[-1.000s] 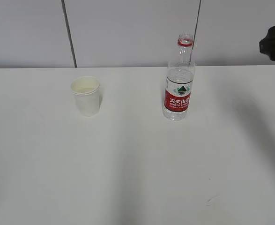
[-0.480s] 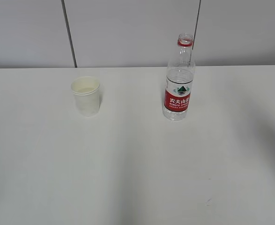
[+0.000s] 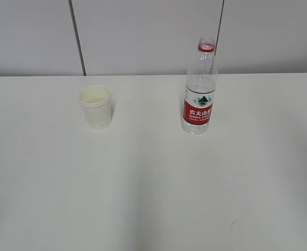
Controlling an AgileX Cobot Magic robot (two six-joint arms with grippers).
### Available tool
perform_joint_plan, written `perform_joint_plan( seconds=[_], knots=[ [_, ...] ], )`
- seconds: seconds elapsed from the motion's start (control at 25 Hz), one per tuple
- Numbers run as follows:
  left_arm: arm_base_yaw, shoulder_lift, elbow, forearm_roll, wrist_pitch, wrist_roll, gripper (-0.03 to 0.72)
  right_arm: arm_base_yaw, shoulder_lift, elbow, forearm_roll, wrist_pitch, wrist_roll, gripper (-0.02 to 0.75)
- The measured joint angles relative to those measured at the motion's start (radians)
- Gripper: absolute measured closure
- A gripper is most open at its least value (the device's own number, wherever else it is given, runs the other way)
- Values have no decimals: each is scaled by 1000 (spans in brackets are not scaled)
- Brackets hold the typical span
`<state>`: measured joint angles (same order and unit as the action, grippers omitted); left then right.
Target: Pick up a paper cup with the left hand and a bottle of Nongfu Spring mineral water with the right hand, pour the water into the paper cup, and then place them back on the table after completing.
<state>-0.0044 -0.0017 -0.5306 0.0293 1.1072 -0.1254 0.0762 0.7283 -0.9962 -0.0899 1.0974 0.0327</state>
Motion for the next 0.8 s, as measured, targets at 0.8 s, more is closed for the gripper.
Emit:
perform_joint_plan(
  seconds=[0.8],
  knots=[
    [0,0,0,0,0,0,440,0,-612,276,52,99,-20,166]
  ],
)
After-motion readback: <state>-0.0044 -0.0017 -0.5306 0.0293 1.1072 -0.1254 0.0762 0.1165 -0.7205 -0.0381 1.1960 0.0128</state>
